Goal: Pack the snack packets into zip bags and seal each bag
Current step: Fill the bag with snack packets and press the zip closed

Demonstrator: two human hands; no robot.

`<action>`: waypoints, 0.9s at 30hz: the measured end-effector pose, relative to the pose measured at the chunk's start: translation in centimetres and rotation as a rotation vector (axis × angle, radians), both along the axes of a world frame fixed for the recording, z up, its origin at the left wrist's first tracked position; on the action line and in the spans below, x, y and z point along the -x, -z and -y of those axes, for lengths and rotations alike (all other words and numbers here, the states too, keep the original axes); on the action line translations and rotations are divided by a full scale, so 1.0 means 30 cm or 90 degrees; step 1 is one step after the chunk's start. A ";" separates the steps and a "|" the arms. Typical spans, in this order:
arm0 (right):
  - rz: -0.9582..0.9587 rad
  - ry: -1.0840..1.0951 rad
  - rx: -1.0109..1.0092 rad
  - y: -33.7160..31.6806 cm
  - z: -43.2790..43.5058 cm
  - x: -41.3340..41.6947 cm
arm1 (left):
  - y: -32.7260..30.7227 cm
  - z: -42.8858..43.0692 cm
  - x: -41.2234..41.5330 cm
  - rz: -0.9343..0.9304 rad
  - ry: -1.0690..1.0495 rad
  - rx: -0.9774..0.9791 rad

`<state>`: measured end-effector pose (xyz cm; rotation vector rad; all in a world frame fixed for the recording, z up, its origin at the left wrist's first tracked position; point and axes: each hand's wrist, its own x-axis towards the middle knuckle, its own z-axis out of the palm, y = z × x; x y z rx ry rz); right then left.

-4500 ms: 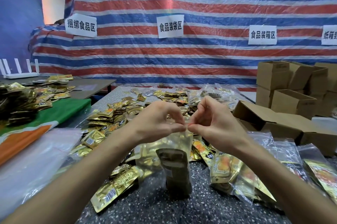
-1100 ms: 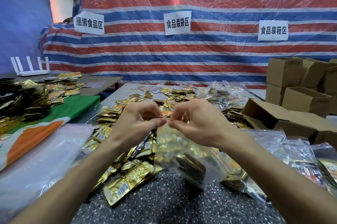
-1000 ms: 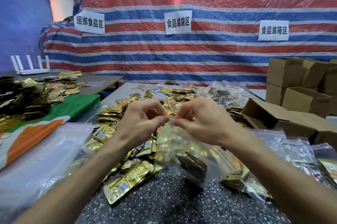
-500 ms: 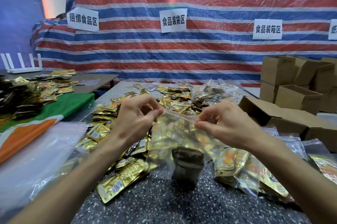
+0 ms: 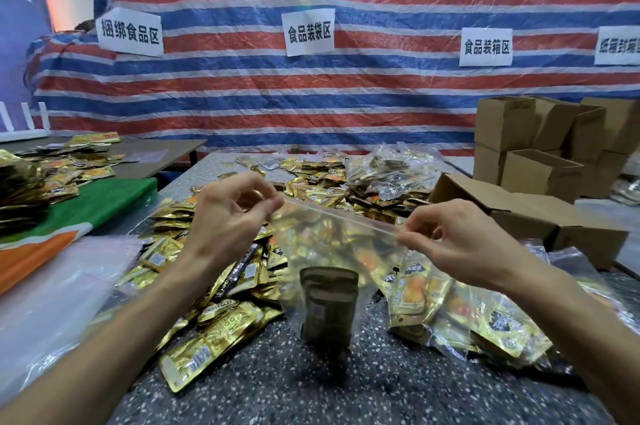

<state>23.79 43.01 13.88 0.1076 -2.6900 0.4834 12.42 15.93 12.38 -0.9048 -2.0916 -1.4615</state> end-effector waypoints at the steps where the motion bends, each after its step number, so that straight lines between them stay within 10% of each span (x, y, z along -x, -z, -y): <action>1: -0.010 0.005 -0.001 0.001 -0.005 -0.003 | -0.002 -0.006 0.001 0.003 0.001 -0.005; 8: -0.025 -0.002 -0.001 -0.057 -0.048 -0.066 | -0.033 -0.061 -0.008 0.008 0.029 -0.021; 14: -0.002 -0.016 0.244 -0.162 -0.145 -0.171 | -0.112 -0.178 -0.020 0.056 0.132 -0.035; 23: -0.108 0.303 0.596 -0.065 -0.421 0.054 | -0.005 -0.715 0.131 0.521 0.240 -0.182; 27: -0.072 0.400 0.358 0.069 -0.474 0.184 | 0.145 -0.878 0.207 0.623 0.218 -0.227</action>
